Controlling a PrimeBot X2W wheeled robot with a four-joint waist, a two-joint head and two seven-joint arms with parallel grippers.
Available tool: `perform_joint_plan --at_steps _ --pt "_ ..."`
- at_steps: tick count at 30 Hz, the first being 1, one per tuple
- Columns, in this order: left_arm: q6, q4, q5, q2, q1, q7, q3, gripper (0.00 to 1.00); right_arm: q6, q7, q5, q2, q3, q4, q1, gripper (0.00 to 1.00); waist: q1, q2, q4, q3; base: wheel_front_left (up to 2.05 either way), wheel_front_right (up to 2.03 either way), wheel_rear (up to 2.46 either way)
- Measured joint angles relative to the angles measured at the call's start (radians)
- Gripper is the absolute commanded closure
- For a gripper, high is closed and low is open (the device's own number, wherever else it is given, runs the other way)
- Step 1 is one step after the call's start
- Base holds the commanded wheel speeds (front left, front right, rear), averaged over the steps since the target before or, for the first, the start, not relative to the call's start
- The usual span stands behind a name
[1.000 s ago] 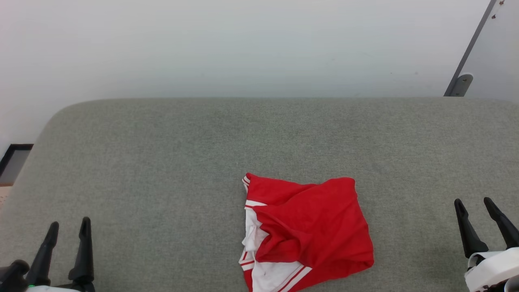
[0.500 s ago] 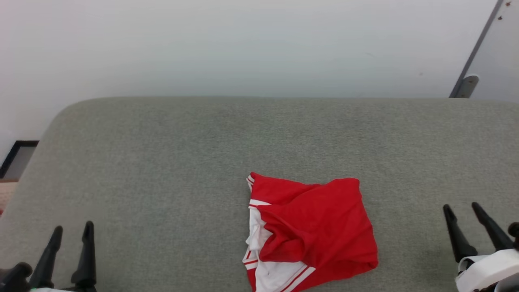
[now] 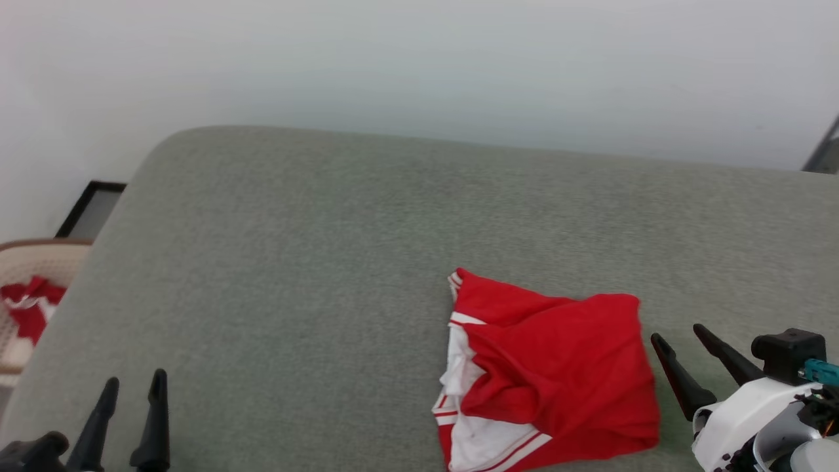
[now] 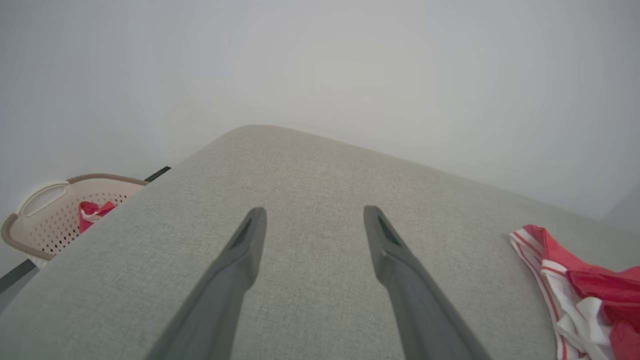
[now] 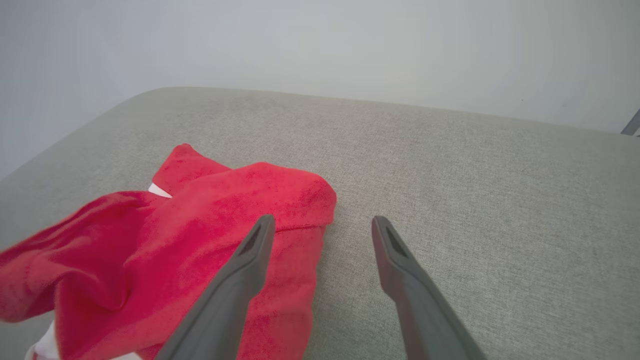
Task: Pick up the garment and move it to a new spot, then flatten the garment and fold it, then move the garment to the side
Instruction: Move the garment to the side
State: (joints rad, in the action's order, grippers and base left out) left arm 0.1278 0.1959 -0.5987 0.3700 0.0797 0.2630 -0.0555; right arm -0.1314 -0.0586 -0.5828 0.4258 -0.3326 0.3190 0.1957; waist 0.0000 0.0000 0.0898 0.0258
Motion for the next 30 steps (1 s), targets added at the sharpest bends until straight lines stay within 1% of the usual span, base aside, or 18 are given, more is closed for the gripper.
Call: perform_joint_plan --at_steps 4,10,14,21,27,28,29,30 --pt "0.0 0.007 -0.002 -0.01 -0.003 0.0 0.008 0.0 0.0 0.072 -0.03 0.011 -0.023 -0.004 0.005 0.0 0.0 0.0 0.041 0.013 0.0 0.0 0.0" --pt "0.0 0.018 -0.01 -0.023 -0.01 0.0 0.018 0.0 0.0 0.237 -0.068 0.048 -0.049 -0.002 0.007 0.0 0.0 0.0 0.098 0.033 0.0 0.0 0.0" --pt "0.0 0.025 -0.012 -0.039 -0.016 0.0 0.028 0.0 0.0 0.335 -0.086 0.06 -0.041 -0.003 0.007 0.0 0.0 0.0 0.125 0.051 0.0 0.0 0.0" --pt "0.0 0.036 -0.016 -0.056 -0.046 0.0 0.044 0.0 0.0 0.519 -0.113 0.055 0.001 0.005 0.021 0.0 0.0 0.0 0.152 0.093 0.0 0.0 0.0" --pt "0.0 0.04 -0.016 -0.067 -0.068 0.0 0.052 0.0 0.0 0.622 -0.102 0.033 0.03 0.013 0.053 0.0 0.0 0.0 0.163 0.121 0.0 0.0 0.0" --pt "0.0 0.04 -0.016 -0.067 -0.071 0.0 0.052 0.0 0.0 0.634 -0.099 0.03 0.031 0.015 0.061 0.55 0.0 0.0 0.163 0.125 0.0 0.0 0.0" --pt "0.0 0.04 -0.016 -0.068 -0.075 0.0 0.052 0.0 0.0 0.642 -0.094 0.029 0.032 0.016 0.066 1.0 0.0 0.0 0.164 0.129 0.0 0.0 0.0" --pt "0.0 0.04 -0.016 -0.069 -0.079 0.0 0.053 0.0 0.0 0.657 -0.087 0.03 0.028 0.016 0.071 1.0 0.0 0.0 0.164 0.131 0.0 0.0 0.0"
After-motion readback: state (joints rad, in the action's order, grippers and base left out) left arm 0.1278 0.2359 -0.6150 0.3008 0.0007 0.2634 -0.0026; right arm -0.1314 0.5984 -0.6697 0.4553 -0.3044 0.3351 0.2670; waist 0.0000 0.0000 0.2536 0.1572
